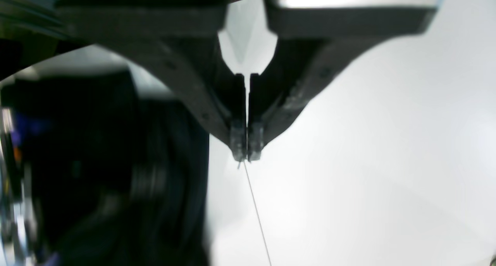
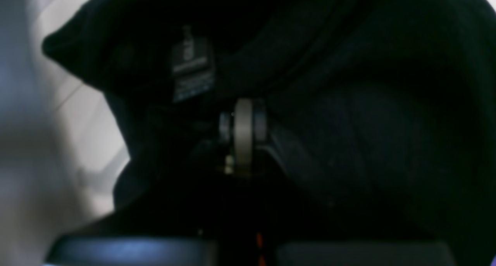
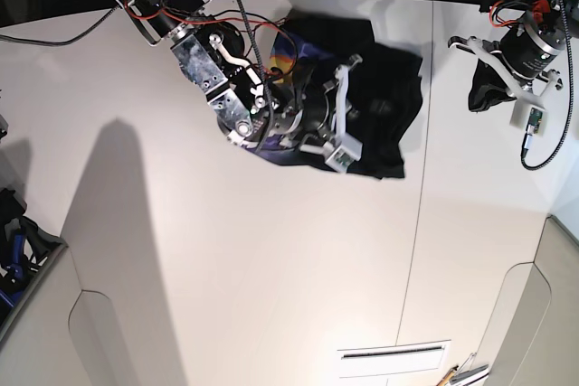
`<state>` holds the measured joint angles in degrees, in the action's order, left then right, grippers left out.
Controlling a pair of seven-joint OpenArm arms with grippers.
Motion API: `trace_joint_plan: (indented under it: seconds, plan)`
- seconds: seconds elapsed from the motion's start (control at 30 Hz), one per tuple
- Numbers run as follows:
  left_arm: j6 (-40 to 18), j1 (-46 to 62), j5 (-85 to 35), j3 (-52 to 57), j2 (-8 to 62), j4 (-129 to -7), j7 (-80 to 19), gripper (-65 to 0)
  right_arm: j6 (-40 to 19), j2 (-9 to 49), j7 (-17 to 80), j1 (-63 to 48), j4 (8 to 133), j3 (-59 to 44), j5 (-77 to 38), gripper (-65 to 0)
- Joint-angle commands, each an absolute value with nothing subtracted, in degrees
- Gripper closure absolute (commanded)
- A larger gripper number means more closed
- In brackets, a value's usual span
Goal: Fold the T-shirt properly
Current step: 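Drag the folded shirt with the right gripper toward the table edge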
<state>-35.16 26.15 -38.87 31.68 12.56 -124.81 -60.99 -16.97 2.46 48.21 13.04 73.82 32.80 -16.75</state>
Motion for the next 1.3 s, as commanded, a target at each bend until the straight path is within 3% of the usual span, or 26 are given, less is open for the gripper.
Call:
trace_joint_plan:
  seconds: [0.0,0.23,0.67,1.0,1.27]
  plan:
    - [-35.11,26.04,-39.66,32.01,13.17,-125.71,-59.77,-1.1,-10.94,4.29,53.78,13.45,72.62,29.74,-7.66,0.0]
    - [-35.11,26.02,-39.88,32.01,13.19,-125.71,-59.72,-1.1,-0.1,2.83,53.52,13.43,72.62,11.46,-3.86,0.0]
    - [-35.16,25.98,-42.89,32.01,13.19,-125.71,-59.72,-1.1,0.8,3.07,48.56,10.59,72.64,-16.45,-3.84,0.0]
    - [-35.16,25.74,-44.82,32.01,13.19,-125.71,-59.75,-1.1,-1.48,5.21,49.5,9.67,73.69,-21.1,-4.08,0.0]
    - [-35.11,25.69,-44.82,32.01,13.19,-125.71,-57.52,-1.1,-1.48,5.41,49.1,10.11,86.15,-20.97,-5.13,0.0]
